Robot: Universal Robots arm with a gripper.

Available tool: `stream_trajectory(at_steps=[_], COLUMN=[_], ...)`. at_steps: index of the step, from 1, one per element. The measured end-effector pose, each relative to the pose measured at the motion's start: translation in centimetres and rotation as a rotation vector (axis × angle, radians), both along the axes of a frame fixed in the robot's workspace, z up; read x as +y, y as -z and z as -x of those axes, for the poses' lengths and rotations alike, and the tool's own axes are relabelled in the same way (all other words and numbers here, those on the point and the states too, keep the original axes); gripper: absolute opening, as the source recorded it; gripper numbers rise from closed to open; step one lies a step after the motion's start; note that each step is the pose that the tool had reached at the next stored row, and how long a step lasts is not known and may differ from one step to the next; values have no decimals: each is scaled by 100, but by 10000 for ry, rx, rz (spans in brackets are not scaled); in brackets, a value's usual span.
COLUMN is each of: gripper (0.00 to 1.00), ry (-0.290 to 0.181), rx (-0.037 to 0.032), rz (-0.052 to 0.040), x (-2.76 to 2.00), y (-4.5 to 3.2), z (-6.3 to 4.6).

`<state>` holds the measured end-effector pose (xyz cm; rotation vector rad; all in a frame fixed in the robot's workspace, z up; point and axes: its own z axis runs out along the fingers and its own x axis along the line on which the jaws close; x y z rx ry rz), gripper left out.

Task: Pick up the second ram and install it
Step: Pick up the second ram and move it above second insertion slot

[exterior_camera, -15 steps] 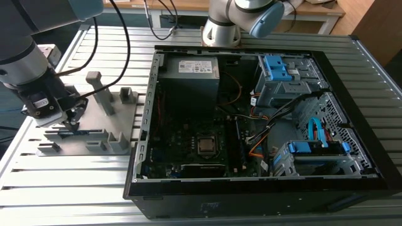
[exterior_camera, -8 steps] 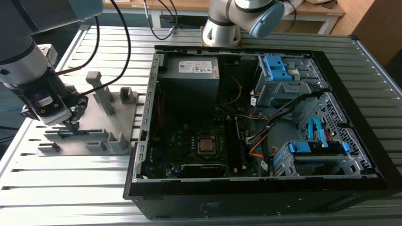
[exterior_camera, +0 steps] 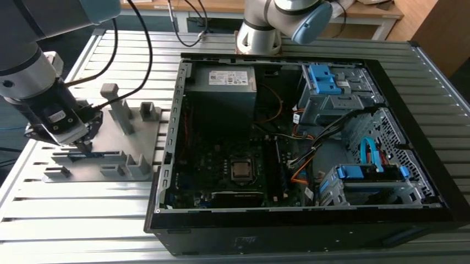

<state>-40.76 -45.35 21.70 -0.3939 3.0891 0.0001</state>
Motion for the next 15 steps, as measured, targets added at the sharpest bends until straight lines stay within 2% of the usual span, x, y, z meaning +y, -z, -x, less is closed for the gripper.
stream_trajectory(at_steps=[15], gripper=[10], ry=[-1479], rx=[0], rz=[0], x=[0], y=[0], z=[0])
